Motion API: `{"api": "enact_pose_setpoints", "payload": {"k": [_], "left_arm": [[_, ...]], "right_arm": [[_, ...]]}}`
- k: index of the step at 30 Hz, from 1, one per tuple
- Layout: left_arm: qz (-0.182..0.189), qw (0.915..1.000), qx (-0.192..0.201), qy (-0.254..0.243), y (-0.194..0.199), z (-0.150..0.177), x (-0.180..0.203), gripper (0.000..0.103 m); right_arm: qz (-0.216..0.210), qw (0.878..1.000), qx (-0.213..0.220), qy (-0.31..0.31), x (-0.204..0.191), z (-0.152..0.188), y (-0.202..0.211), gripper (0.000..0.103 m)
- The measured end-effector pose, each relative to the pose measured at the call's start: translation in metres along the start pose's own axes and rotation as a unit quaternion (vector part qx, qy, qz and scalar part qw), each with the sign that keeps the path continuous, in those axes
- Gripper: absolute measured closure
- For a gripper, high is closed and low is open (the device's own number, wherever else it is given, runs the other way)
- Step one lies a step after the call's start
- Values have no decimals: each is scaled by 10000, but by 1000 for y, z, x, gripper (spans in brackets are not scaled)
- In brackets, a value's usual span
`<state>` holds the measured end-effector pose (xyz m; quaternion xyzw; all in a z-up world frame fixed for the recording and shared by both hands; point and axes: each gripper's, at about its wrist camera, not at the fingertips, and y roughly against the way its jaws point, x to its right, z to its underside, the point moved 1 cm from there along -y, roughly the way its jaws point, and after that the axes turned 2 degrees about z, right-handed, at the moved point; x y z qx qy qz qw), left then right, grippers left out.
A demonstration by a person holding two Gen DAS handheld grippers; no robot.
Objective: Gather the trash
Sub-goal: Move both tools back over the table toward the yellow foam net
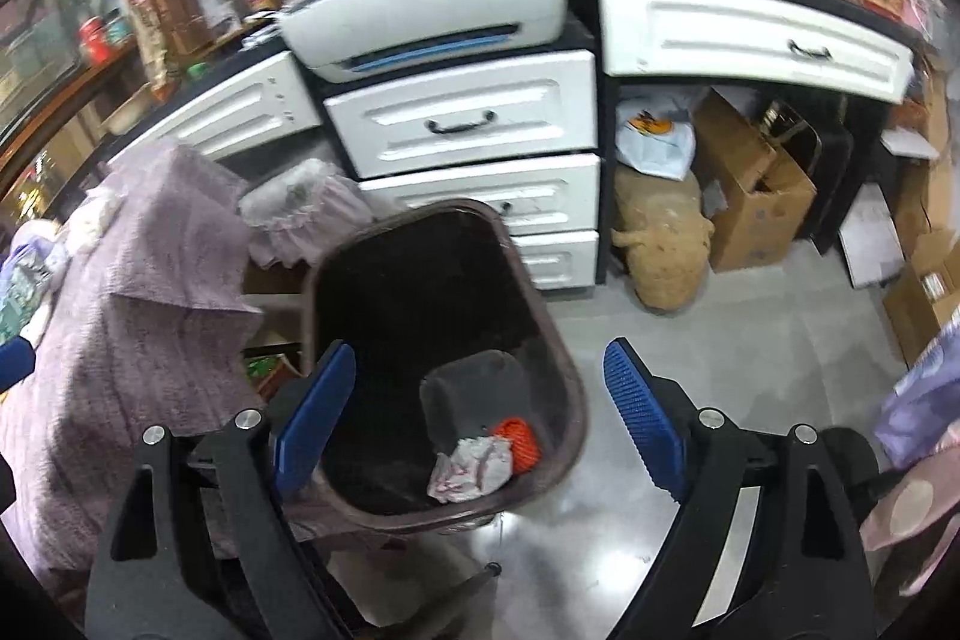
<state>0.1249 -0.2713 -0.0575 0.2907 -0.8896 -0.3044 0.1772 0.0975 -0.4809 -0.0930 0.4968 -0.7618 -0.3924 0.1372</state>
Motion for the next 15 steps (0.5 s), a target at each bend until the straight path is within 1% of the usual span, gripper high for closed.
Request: {"api": "enact_pose_setpoints", "payload": {"k": [4,8,12,15], "left_arm": [[-215,9997,76,33,19,4,-18,6],[-519,9986,94,102,38,11,-39,6],[-776,9962,156,372,61,23,-66,6],[-1005,9926,256,638,81,29,-90,6]], "right_arm": [[-275,9990,121,344,-32,-9,13,17],[-552,9958,199,703,-65,-16,23,15],[-941,9889,213,1126,-106,-19,34,15],[-1237,9825,209,1376,-136,-20,42,15]]}}
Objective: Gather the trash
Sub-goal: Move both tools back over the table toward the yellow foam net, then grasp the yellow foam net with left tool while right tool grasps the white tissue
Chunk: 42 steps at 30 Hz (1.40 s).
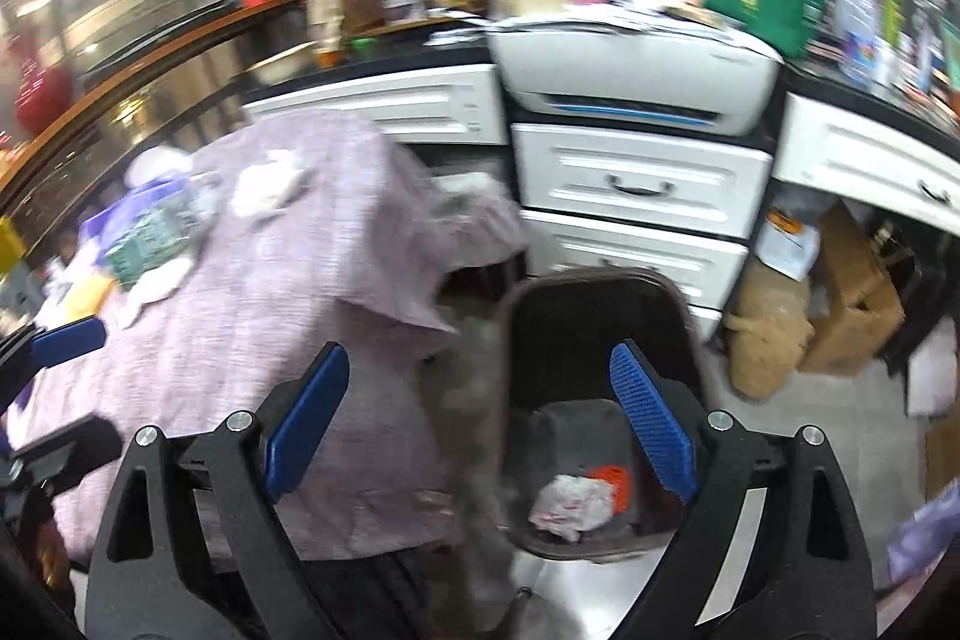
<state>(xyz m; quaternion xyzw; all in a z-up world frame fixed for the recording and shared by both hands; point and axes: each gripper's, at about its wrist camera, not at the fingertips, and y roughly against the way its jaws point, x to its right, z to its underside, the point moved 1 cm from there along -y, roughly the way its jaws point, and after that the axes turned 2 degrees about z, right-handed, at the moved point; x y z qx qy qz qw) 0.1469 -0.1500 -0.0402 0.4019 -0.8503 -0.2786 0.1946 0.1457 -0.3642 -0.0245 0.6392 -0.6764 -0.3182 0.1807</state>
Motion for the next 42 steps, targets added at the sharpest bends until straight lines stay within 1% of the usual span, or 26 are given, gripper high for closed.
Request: {"api": "enact_pose_setpoints", "payload": {"k": [5,10,11,15,18,20,22,23,26,28,30,33,36,38,39,41,42], "left_arm": [[-430,9985,9,338,17,8,-44,6],[-937,9936,-62,629,33,21,-95,6],[-1031,9924,-78,674,37,24,-105,6],[-1423,9857,-141,889,50,32,-148,6],[-1754,9788,-248,1025,56,34,-186,6],[-1989,9709,-391,1277,56,35,-215,6],[-1969,9681,-384,1503,57,36,-236,6],[-1981,9673,-386,1539,55,35,-241,6],[-2104,9635,-543,1566,44,33,-256,6],[-2117,9615,-694,1609,36,35,-265,6],[-2157,9596,-934,1548,27,38,-268,6],[-2346,9552,-1093,1435,18,38,-275,8],[-2567,9498,-1097,1415,21,38,-278,21],[-2694,9464,-1079,1420,24,38,-281,38],[-2739,9448,-1050,1459,26,38,-284,42],[-2729,9433,-946,1635,33,39,-291,57],[-2726,9425,-907,1707,34,38,-294,62]], "right_arm": [[-392,9982,-33,448,-45,-8,-3,15],[-821,9941,-137,696,-82,-7,-4,15],[-877,9934,-151,720,-85,-8,-5,15],[-1123,9892,-214,917,-112,-11,-9,15],[-1195,9867,-221,1077,-128,-13,-11,15],[-1239,9851,-239,1169,-138,-15,-13,15],[-1253,9843,-252,1220,-142,-15,-15,15],[-1256,9839,-271,1242,-144,-15,-17,15],[-1266,9836,-352,1237,-147,-17,-24,15],[-1312,9829,-412,1227,-150,-18,-28,15],[-1316,9825,-423,1250,-153,-19,-31,15],[-1307,9822,-442,1278,-157,-21,-36,15],[-1421,9819,-564,1119,-158,-26,-45,15],[-1592,9797,-679,1010,-161,-29,-51,15],[-1700,9774,-759,1003,-167,-31,-56,15],[-1751,9748,-836,1102,-179,-32,-63,15],[-1756,9731,-893,1197,-189,-32,-70,15]]}}
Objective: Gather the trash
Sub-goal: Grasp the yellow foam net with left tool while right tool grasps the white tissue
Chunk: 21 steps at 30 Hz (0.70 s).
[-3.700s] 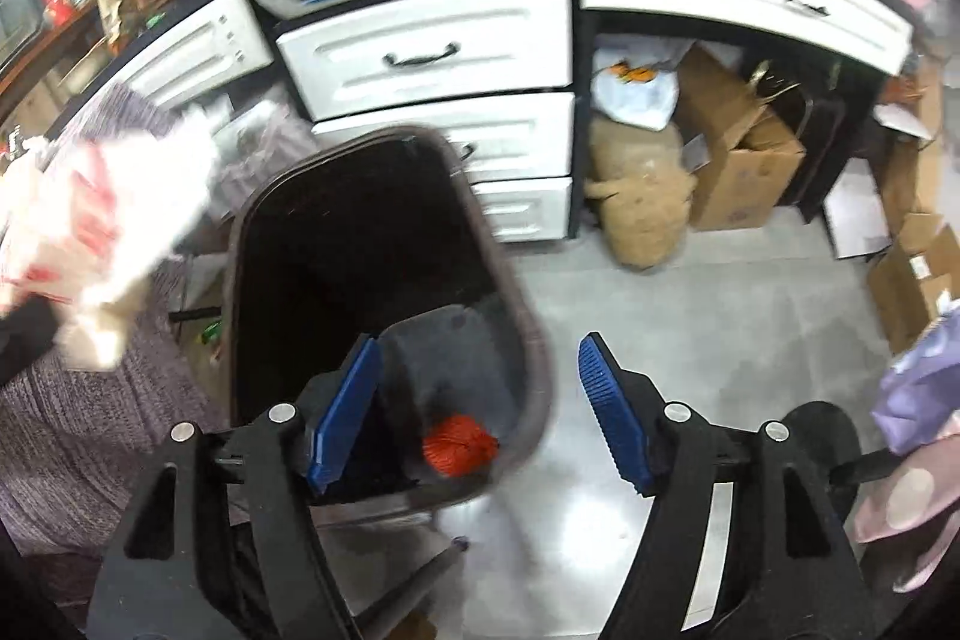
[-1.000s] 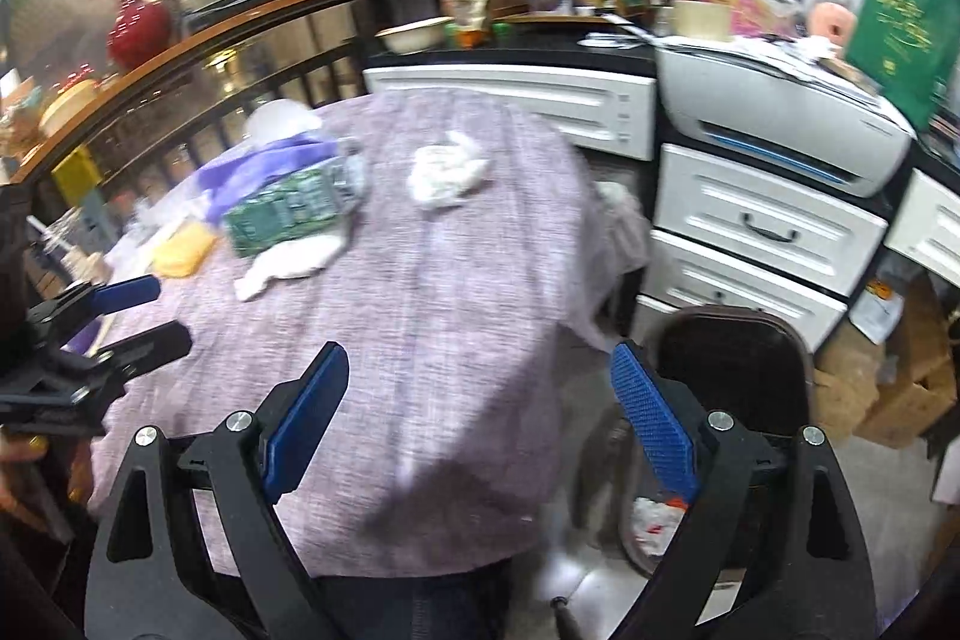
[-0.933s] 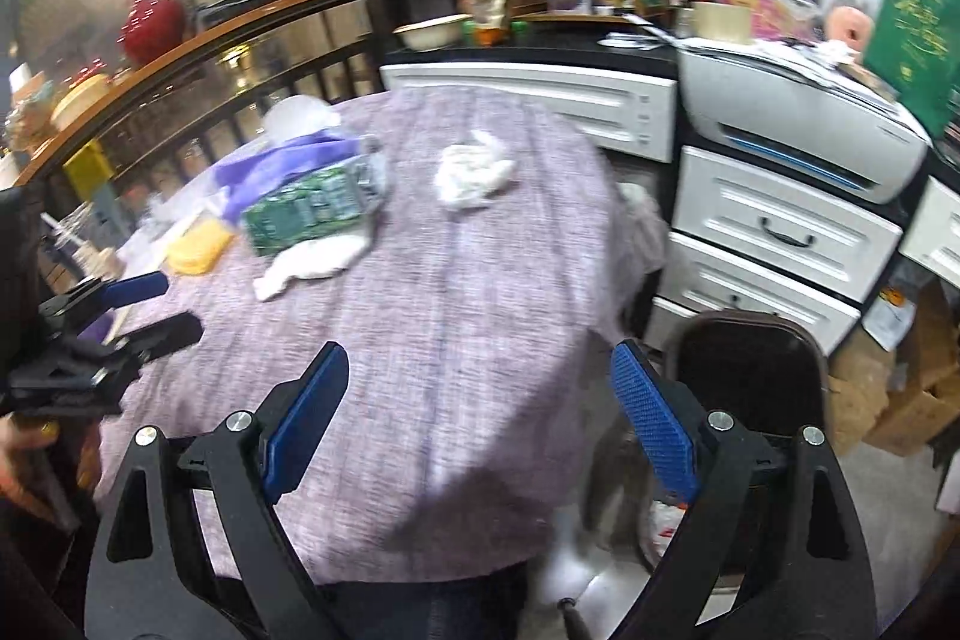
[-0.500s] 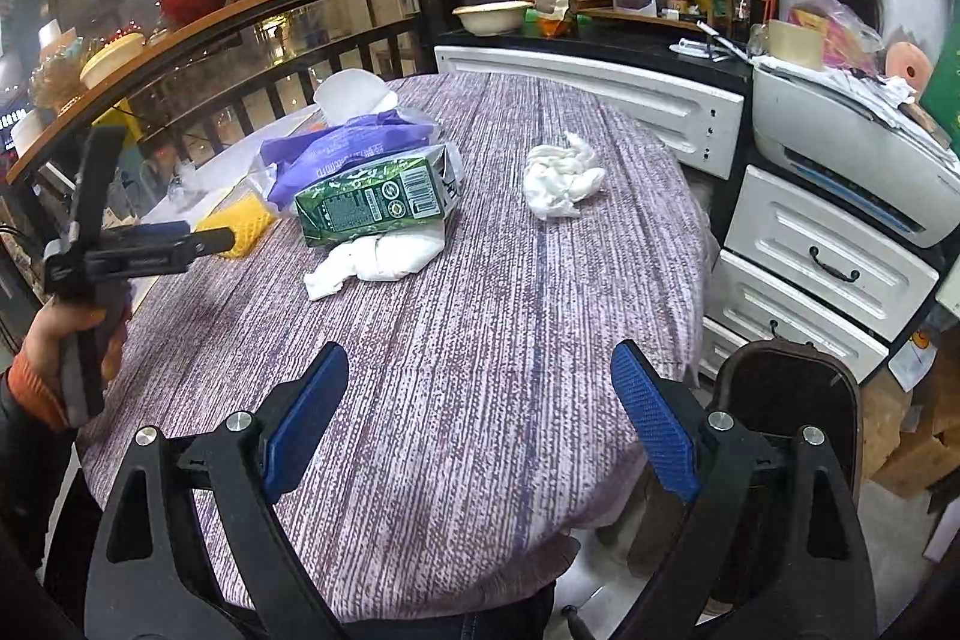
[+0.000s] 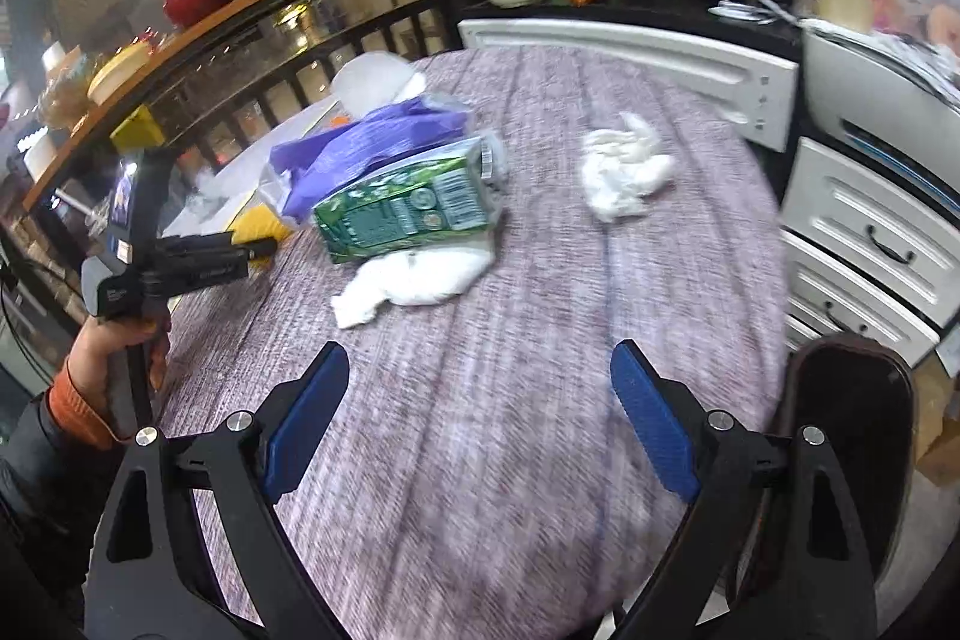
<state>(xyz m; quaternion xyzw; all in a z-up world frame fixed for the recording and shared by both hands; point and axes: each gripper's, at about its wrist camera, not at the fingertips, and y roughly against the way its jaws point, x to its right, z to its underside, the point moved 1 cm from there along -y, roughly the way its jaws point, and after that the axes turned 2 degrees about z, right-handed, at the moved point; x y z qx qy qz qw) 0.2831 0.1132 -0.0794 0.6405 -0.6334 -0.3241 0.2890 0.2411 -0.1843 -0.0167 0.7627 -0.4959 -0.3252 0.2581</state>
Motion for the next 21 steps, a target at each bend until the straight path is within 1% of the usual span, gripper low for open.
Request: {"api": "enact_pose_setpoints", "payload": {"k": [1,2,4,6,8,10,11,12,13,14,15,19,21], "left_arm": [[39,9999,22,108,2,0,-5,70],[100,9997,36,218,3,-1,-9,75],[238,9989,59,404,5,0,-12,82],[311,9982,80,500,6,1,-14,83],[339,9979,119,544,7,2,-13,85],[379,9974,159,590,10,4,-13,85],[404,9972,174,608,12,5,-13,86],[422,9970,188,625,13,5,-13,86],[448,9966,210,655,15,6,-14,86],[470,9963,221,678,17,7,-14,86],[495,9961,234,696,19,8,-16,86],[591,9943,384,795,33,14,-18,86],[650,9932,473,845,39,17,-17,86]], "right_arm": [[-26,10000,-67,57,-5,-2,-7,15],[-64,9999,-124,94,-9,-5,-13,15],[-110,9995,-227,204,-21,-12,-29,15],[-81,9989,-292,354,-32,-17,-40,16],[-41,9980,-390,495,-41,-22,-52,21],[11,9971,-517,565,-47,-25,-65,32],[46,9966,-594,564,-49,-26,-72,36],[70,9963,-649,550,-49,-27,-78,45],[124,9963,-665,538,-49,-27,-80,52],[203,9965,-603,546,-49,-28,-80,56],[234,9963,-606,555,-47,-29,-82,64],[161,9971,-596,455,-41,-28,-78,81],[120,9973,-591,423,-40,-26,-74,84]]}}
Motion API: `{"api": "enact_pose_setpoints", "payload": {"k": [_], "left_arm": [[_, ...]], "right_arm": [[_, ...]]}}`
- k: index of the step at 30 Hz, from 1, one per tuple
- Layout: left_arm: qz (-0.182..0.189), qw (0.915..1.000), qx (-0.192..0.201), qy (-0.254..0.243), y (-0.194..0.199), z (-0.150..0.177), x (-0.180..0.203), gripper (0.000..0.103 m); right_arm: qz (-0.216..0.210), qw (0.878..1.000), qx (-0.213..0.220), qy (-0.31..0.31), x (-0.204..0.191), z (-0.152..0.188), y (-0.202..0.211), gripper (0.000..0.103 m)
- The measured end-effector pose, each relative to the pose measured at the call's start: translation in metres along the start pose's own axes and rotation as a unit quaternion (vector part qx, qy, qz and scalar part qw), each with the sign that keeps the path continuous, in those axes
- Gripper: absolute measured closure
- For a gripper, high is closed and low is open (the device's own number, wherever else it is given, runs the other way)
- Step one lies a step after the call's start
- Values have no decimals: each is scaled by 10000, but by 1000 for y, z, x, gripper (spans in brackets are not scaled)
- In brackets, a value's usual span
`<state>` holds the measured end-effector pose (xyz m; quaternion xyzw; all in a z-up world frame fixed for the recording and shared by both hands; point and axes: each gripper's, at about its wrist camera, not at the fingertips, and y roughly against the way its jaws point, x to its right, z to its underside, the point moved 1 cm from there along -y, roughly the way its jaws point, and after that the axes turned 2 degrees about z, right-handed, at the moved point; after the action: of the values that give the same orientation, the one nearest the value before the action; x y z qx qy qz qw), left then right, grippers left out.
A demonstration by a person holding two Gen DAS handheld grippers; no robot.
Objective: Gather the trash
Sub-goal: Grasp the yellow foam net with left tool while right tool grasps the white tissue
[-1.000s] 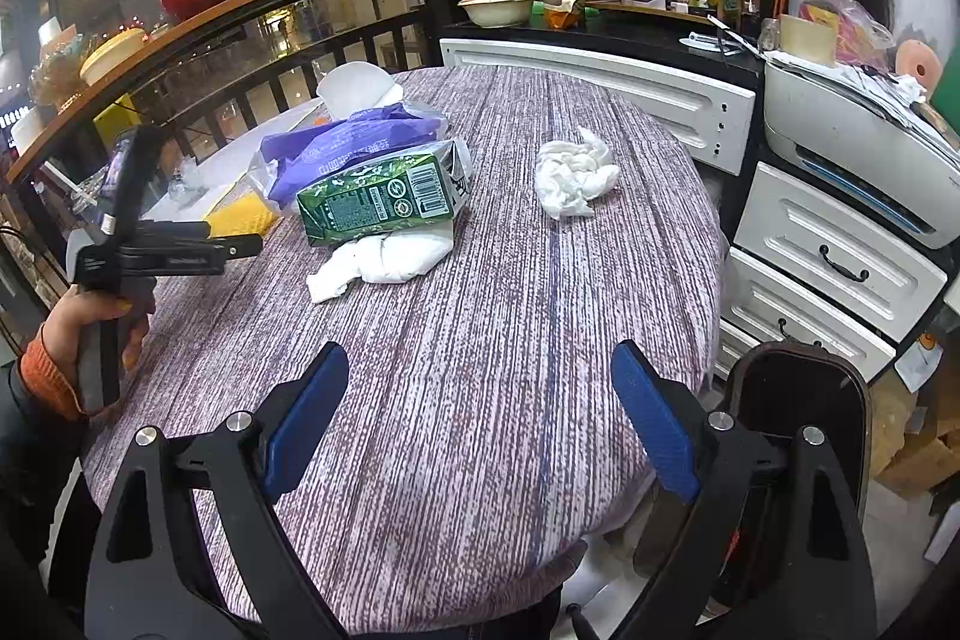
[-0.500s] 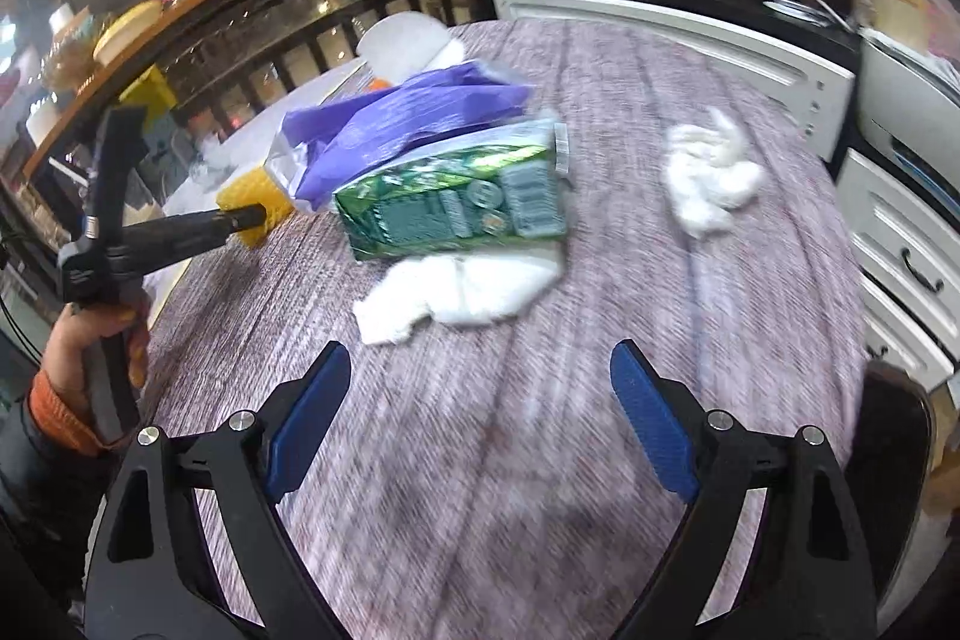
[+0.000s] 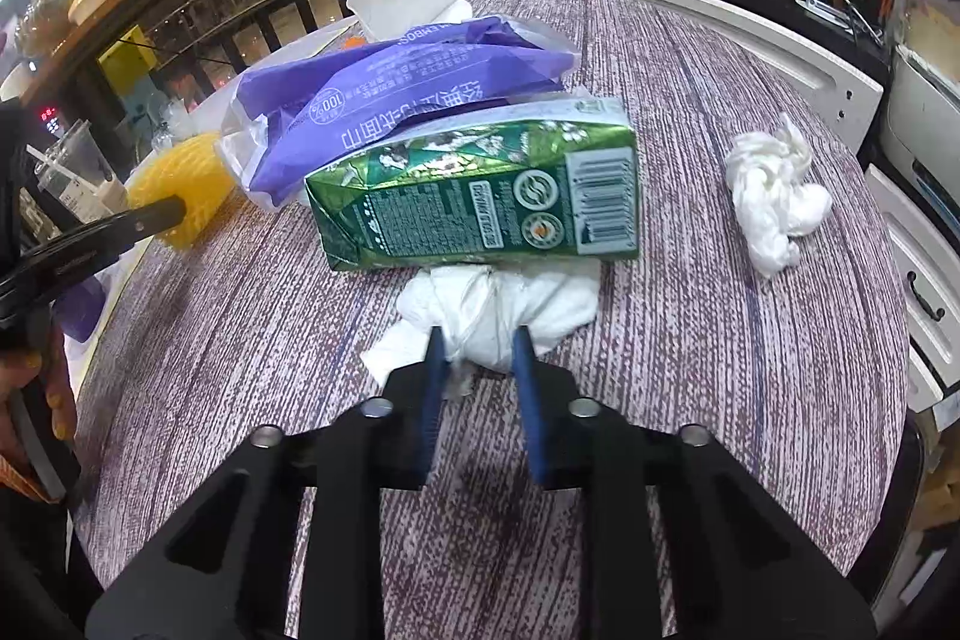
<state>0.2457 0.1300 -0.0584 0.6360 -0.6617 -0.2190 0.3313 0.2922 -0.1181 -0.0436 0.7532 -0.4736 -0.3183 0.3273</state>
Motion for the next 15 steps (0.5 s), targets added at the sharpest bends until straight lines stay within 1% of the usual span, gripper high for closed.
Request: {"api": "enact_pose_setpoints", "payload": {"k": [8,15], "left_arm": [[174,9995,267,-31,23,14,14,86],[426,9985,303,-156,37,30,33,86]], "right_arm": [[-229,9996,136,50,-3,18,30,88],[-357,9990,272,40,1,40,61,88]]}}
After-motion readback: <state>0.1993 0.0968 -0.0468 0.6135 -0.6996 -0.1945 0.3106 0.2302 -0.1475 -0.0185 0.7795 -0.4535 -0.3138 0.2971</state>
